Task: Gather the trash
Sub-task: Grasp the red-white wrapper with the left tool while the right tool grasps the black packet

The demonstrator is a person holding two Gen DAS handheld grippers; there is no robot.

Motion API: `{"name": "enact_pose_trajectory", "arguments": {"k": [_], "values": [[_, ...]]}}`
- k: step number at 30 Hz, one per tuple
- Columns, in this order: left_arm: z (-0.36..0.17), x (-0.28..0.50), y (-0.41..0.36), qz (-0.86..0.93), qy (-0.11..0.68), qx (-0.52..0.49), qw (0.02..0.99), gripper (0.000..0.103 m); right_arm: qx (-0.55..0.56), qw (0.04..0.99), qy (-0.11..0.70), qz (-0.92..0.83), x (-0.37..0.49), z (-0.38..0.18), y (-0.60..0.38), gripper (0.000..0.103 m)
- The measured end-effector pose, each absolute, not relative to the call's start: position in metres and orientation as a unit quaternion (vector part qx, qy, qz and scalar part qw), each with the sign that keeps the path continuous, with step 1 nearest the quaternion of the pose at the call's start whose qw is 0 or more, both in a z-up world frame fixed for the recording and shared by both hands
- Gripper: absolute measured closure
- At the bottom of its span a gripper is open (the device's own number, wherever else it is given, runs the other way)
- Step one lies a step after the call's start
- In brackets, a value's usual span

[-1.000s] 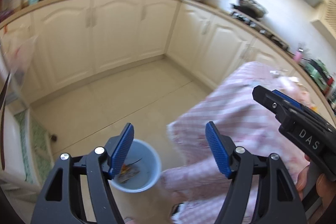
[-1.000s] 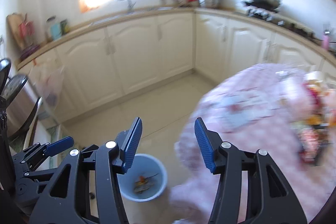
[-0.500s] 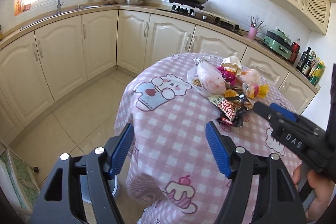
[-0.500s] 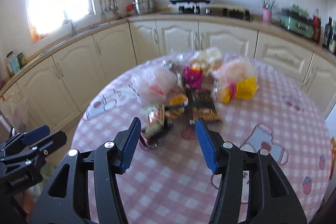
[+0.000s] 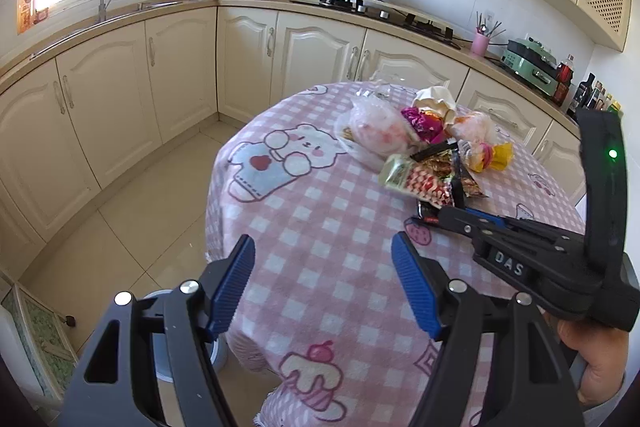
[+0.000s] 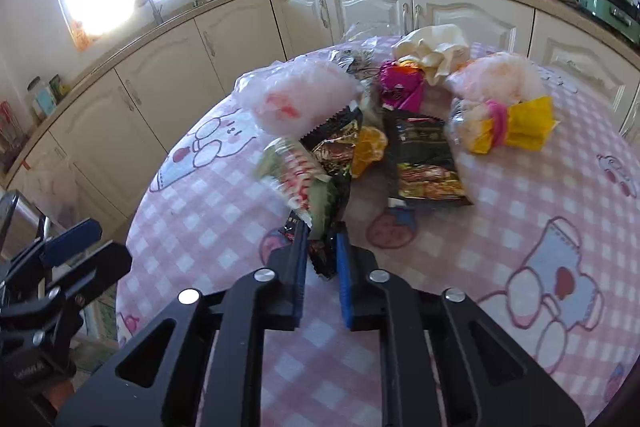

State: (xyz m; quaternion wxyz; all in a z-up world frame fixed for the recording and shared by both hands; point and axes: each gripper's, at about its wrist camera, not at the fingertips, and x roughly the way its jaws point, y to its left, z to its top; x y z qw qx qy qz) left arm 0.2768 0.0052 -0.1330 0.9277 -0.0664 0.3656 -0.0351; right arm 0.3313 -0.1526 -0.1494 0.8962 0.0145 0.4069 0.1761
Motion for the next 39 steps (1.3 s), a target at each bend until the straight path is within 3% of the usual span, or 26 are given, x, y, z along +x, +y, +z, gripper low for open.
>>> {"name": "enact_pose_trajectory", "arguments": {"k": [17, 18, 22, 23, 24, 27, 29, 30, 31, 36, 38, 39], "values": [[-0.157, 0.321, -0.086, -0.137, 0.405, -0.017, 0.904, 0.034, 0.013, 0.917, 0.375, 0.139, 0.327, -0.144, -0.205, 0.103], [-0.161, 0.326, -0.09, -0.14, 0.412, -0.015, 0.9, 0.037, 0.015, 0.916, 0.375, 0.14, 0.326, -0.145, -0.206, 0.103], [-0.168, 0.331, -0.103, -0.127, 0.415, 0.02, 0.901, 0.065, 0.015, 0.914, 0.378, 0.144, 0.325, -0.145, -0.206, 0.103], [-0.168, 0.331, -0.104, -0.126, 0.413, 0.025, 0.902, 0.081, 0.015, 0.914, 0.38, 0.145, 0.325, -0.145, -0.205, 0.103], [-0.168, 0.331, -0.103, -0.126, 0.412, 0.023, 0.902, 0.086, 0.015, 0.913, 0.381, 0.145, 0.325, -0.145, -0.205, 0.102], [-0.167, 0.333, -0.091, -0.131, 0.41, -0.01, 0.902, 0.089, 0.02, 0.912, 0.387, 0.134, 0.329, -0.147, -0.205, 0.096], [-0.166, 0.332, -0.082, -0.119, 0.407, -0.023, 0.905, 0.09, 0.032, 0.912, 0.387, 0.134, 0.331, -0.147, -0.205, 0.077], [-0.165, 0.332, -0.077, -0.116, 0.405, -0.03, 0.907, 0.09, 0.036, 0.912, 0.387, 0.131, 0.333, -0.146, -0.204, 0.06], [-0.163, 0.331, -0.072, -0.113, 0.402, -0.037, 0.908, 0.09, 0.037, 0.912, 0.387, 0.129, 0.334, -0.146, -0.203, 0.055], [-0.154, 0.325, -0.052, -0.092, 0.388, -0.053, 0.915, 0.09, 0.038, 0.9, 0.416, 0.127, 0.352, -0.156, -0.19, 0.055], [-0.151, 0.323, -0.044, -0.086, 0.385, -0.056, 0.917, 0.09, 0.027, 0.895, 0.427, 0.128, 0.357, -0.159, -0.185, 0.07], [-0.15, 0.321, -0.04, -0.084, 0.383, -0.059, 0.918, 0.09, 0.016, 0.897, 0.424, 0.125, 0.356, -0.157, -0.182, 0.072]]}}
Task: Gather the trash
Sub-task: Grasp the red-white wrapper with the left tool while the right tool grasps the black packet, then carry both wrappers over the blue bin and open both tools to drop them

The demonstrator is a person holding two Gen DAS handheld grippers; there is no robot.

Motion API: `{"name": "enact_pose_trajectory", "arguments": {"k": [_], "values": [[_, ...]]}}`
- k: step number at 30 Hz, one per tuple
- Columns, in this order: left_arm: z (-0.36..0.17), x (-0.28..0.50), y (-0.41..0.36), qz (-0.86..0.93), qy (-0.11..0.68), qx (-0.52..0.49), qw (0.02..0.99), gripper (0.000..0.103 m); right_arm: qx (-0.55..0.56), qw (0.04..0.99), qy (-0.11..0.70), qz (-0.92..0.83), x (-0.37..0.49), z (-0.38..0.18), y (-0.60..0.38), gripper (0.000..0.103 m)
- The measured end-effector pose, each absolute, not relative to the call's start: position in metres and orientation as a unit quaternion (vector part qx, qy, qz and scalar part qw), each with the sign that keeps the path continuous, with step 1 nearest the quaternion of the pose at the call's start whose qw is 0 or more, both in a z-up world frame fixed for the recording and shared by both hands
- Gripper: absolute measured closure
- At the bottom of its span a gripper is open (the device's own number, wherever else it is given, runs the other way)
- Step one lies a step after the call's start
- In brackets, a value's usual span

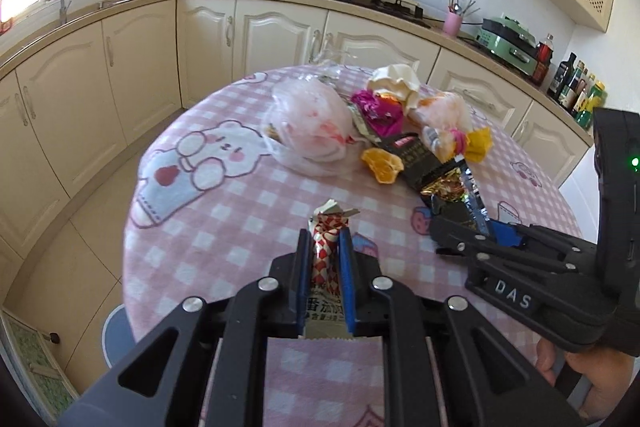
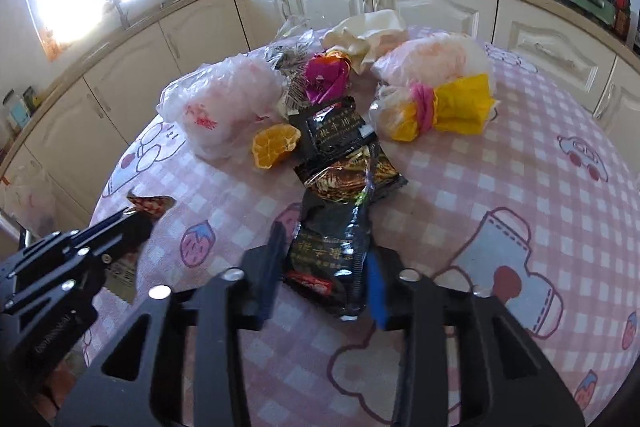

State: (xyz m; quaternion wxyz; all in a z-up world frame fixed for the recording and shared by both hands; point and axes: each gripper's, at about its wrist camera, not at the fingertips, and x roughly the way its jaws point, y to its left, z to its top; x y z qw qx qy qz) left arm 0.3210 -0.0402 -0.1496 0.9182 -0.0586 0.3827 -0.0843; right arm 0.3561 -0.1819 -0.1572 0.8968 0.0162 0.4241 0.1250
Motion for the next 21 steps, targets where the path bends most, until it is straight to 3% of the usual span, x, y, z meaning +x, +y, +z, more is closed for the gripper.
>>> {"name": "enact_pose_trajectory", "arguments": {"k": [1, 6, 21], "values": [[-0.148, 0.319, -0.035, -0.083, 0.38, -0.062, 0.919, 0.09, 0.008, 0.899, 0.421, 0.123, 0.355, -0.157, -0.179, 0.081], [-0.139, 0.303, -0.008, -0.077, 0.363, -0.084, 0.925, 0.09, -0.005, 0.915, 0.386, 0.12, 0.334, -0.144, -0.17, 0.101], [-0.148, 0.243, 0.123, 0.01, 0.348, -0.151, 0.925, 0.09, -0.033, 0.897, 0.354, 0.264, 0.283, -0.12, -0.04, 0.101]]}}
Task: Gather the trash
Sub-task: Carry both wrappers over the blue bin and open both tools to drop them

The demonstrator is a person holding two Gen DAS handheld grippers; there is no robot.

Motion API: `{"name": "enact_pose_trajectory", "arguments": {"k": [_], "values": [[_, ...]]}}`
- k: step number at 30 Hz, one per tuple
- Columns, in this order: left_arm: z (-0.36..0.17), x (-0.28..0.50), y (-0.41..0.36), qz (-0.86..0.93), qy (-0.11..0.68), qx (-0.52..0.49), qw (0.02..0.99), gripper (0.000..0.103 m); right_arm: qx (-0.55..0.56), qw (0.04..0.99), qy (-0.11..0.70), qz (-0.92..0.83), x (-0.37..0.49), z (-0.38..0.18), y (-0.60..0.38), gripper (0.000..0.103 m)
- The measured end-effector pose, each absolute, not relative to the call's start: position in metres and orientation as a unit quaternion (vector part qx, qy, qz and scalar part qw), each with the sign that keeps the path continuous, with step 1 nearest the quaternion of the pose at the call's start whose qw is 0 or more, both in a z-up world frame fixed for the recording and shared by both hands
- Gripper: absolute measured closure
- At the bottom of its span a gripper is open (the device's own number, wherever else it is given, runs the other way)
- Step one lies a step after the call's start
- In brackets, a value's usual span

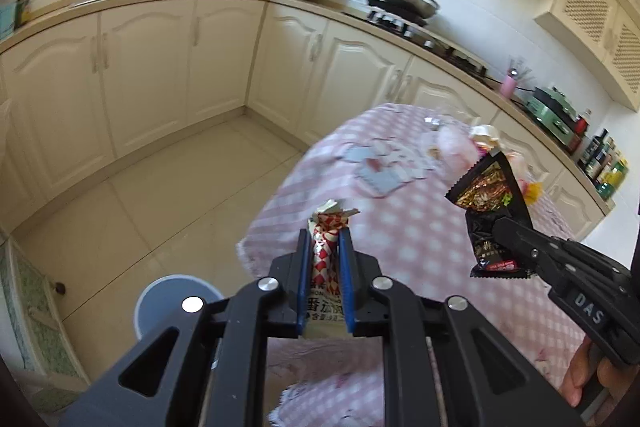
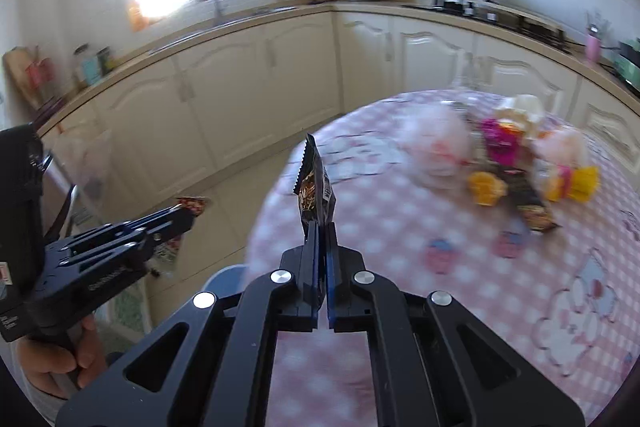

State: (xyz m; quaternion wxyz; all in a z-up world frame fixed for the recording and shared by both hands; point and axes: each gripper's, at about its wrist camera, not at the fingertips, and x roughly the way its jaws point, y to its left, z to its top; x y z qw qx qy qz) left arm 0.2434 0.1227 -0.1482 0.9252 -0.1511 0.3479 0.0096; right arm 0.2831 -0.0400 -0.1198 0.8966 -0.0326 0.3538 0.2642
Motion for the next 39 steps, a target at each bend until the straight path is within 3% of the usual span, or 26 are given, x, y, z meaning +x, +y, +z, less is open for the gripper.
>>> {"name": "enact_pose_trajectory", "arguments": {"k": [16, 17, 20, 21, 26, 32, 39], "values": [[-0.225, 0.227, 0.249, 0.129, 0.403, -0.191, 0.886, 0.087, -0.064, 0.832, 0.424, 0.351, 0.29, -0.2, 0.12, 0.101], [-0.227, 0.229, 0.254, 0.133, 0.403, -0.196, 0.884, 0.082, -0.063, 0.832, 0.425, 0.35, 0.291, -0.203, 0.125, 0.101], [-0.23, 0.232, 0.268, 0.147, 0.394, -0.208, 0.883, 0.052, -0.06, 0.829, 0.432, 0.349, 0.296, -0.21, 0.133, 0.101], [-0.23, 0.231, 0.272, 0.149, 0.39, -0.211, 0.884, 0.049, -0.06, 0.828, 0.435, 0.349, 0.298, -0.213, 0.136, 0.101], [-0.239, 0.229, 0.277, 0.16, 0.401, -0.209, 0.877, 0.048, -0.062, 0.822, 0.443, 0.352, 0.3, -0.221, 0.141, 0.101], [-0.25, 0.218, 0.288, 0.181, 0.408, -0.22, 0.868, 0.037, -0.068, 0.813, 0.452, 0.361, 0.296, -0.228, 0.15, 0.101], [-0.247, 0.208, 0.3, 0.201, 0.399, -0.223, 0.866, 0.035, -0.067, 0.806, 0.456, 0.372, 0.297, -0.232, 0.164, 0.101]]}}
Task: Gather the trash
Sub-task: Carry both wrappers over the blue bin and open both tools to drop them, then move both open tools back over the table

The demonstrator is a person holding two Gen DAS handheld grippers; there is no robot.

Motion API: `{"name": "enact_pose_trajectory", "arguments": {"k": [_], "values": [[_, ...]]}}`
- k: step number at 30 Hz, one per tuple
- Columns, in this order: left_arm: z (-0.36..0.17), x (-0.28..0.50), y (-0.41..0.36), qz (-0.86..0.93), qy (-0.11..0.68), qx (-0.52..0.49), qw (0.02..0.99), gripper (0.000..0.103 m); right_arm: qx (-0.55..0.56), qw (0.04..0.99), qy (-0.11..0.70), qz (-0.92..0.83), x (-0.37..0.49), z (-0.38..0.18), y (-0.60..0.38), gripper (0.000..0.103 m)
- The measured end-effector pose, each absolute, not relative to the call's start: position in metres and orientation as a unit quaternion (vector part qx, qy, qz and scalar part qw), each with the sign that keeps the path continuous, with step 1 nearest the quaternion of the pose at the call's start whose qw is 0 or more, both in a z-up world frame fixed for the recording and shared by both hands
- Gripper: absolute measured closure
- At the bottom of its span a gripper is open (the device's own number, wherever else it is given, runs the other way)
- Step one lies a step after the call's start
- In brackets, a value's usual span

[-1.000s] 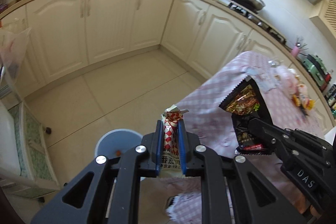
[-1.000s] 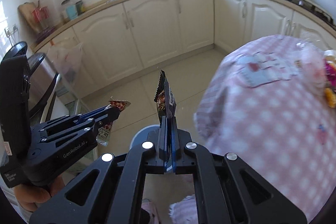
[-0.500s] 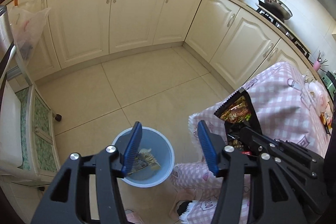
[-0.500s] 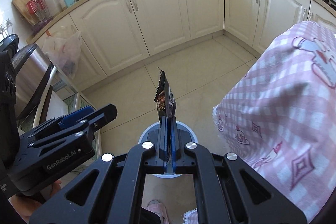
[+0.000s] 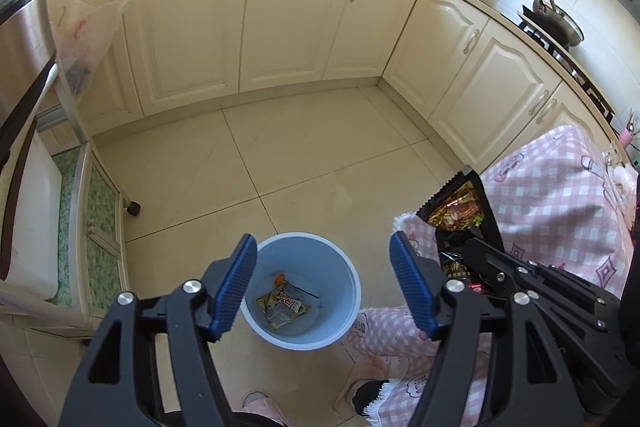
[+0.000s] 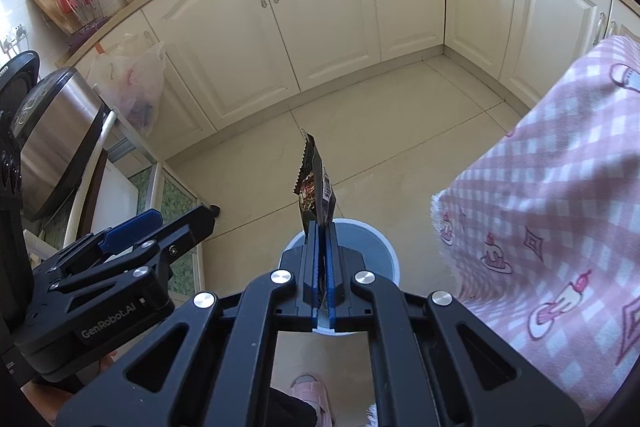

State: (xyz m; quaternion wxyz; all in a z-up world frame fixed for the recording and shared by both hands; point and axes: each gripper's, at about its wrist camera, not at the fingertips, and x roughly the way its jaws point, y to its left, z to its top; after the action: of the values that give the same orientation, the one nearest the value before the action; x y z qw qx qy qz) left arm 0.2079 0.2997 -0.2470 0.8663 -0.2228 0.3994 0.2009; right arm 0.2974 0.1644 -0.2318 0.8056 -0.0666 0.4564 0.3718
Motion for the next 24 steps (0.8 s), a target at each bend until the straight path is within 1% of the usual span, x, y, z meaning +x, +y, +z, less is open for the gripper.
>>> {"name": "enact_pose_trajectory", "arguments": {"k": [8, 9, 11, 13, 15, 20, 24], "values": [[-0.242, 0.2, 0.319, 0.223, 0.387, -0.234, 0.863, 0.035, -0.056, 0.803, 0.454, 0.382, 0.301, -0.233, 0.185, 0.1], [-0.241, 0.199, 0.32, 0.225, 0.386, -0.235, 0.863, 0.035, -0.051, 0.803, 0.452, 0.385, 0.302, -0.232, 0.186, 0.097], [-0.241, 0.199, 0.323, 0.226, 0.386, -0.238, 0.862, 0.035, -0.05, 0.805, 0.448, 0.385, 0.303, -0.231, 0.189, 0.097], [-0.241, 0.198, 0.323, 0.222, 0.386, -0.241, 0.862, 0.035, -0.053, 0.808, 0.444, 0.382, 0.304, -0.228, 0.19, 0.09], [-0.238, 0.198, 0.321, 0.216, 0.385, -0.243, 0.864, 0.035, -0.057, 0.814, 0.437, 0.378, 0.303, -0.222, 0.187, 0.086], [-0.225, 0.201, 0.306, 0.197, 0.377, -0.24, 0.873, 0.035, -0.057, 0.831, 0.417, 0.364, 0.3, -0.204, 0.165, 0.084], [-0.206, 0.207, 0.278, 0.171, 0.368, -0.228, 0.885, 0.035, -0.047, 0.844, 0.402, 0.35, 0.298, -0.187, 0.138, 0.082]]}}
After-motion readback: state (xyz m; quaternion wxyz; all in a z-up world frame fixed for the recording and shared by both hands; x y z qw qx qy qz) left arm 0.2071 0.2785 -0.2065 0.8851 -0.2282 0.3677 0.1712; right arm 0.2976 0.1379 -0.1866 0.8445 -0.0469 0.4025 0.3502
